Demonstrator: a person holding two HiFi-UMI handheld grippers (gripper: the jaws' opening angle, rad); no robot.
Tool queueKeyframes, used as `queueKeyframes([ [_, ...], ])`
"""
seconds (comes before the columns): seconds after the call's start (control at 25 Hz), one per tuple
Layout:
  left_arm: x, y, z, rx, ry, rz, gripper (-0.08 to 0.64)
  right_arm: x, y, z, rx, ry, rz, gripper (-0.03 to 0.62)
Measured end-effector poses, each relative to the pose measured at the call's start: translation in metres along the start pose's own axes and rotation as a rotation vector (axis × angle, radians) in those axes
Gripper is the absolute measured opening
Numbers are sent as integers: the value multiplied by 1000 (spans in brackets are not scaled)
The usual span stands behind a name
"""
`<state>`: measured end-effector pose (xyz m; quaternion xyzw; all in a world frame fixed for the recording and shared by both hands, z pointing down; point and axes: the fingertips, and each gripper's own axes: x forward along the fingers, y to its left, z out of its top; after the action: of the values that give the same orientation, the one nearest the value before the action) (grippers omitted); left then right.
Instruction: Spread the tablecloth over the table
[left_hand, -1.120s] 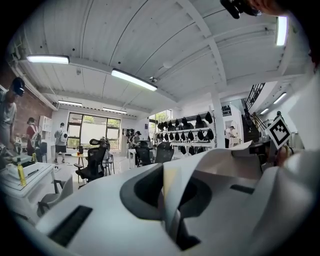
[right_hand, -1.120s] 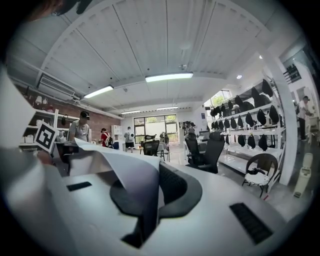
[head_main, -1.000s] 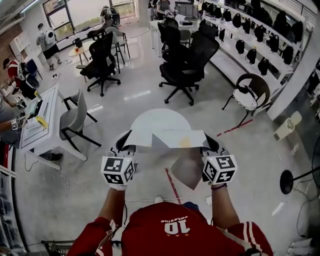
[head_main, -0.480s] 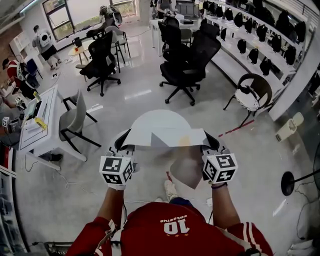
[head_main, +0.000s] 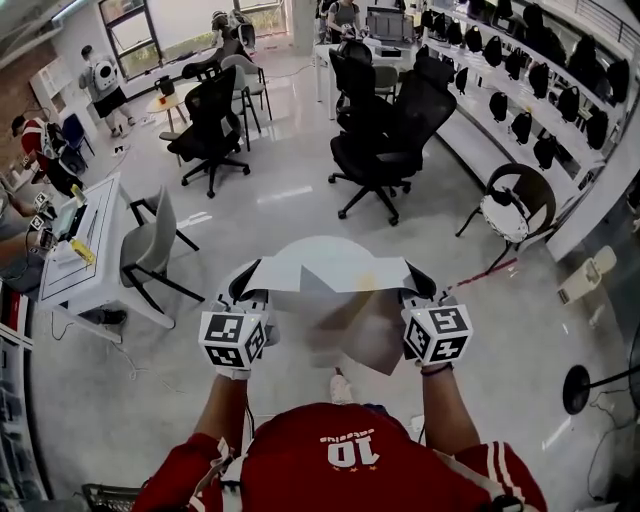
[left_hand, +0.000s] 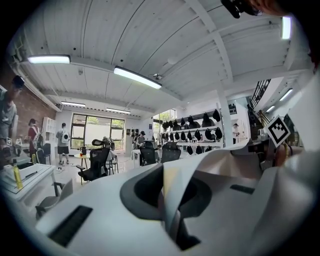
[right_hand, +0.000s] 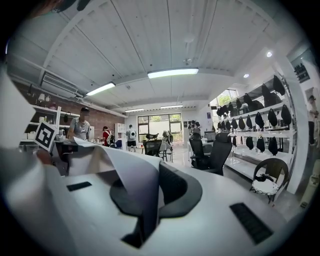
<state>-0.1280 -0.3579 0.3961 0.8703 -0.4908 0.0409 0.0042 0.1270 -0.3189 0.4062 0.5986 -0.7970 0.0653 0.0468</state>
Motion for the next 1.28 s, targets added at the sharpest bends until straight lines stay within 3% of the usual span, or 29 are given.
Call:
queueKeyframes([
  [0.88,174,51,53,78,-69,45,11,143,-91,54,-36,-47,-10,17],
  [1.28,225,66,136,192,-211,74,11,189,-124,125,-70,-157,-15,17],
])
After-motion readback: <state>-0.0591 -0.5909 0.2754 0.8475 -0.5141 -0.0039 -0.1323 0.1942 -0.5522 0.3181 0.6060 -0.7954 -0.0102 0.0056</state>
